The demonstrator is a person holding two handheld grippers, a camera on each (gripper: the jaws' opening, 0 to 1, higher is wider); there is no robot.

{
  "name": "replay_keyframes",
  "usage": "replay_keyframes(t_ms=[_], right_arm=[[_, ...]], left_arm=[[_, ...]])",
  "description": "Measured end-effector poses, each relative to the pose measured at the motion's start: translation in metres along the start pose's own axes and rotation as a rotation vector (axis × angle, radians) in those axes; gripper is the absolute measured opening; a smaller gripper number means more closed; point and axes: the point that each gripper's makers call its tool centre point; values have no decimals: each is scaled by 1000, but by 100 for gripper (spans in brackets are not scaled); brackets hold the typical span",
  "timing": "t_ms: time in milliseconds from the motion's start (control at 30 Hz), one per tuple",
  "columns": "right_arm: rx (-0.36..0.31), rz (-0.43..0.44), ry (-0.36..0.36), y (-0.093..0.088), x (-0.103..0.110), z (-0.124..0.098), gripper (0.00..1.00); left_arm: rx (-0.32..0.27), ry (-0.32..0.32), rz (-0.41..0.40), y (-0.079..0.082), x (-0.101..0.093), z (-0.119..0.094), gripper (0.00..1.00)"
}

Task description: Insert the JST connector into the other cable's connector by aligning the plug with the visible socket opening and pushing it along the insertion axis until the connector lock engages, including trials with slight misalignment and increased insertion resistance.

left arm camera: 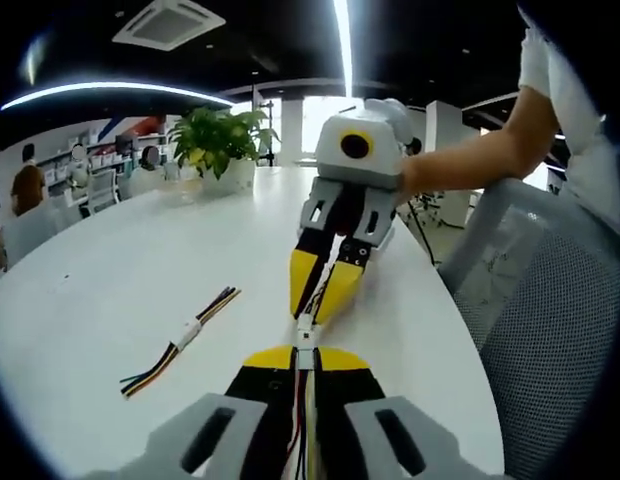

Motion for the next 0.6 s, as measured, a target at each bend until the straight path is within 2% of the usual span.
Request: replay_keyframes(t_ms=[433,567,600], right_arm=[[61,-27,27,-10,6,4,3],[107,-55,44,-14,10,6,3],[119,-62,47,-16,11,7,3]], left_arm=[[44,-16,17,-11,-5,3,0],[101,-36,97,-16,-11,5,0],[101,-35,96,-16,-11,5,0]])
Point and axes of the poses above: the point that each gripper's makers call its tool centre point, and the gripper's own axes: z roughly forward along the fingers, x roughly to its left, y roughly out of its top, and after that the axes turned 7 degrees about -x, right-handed
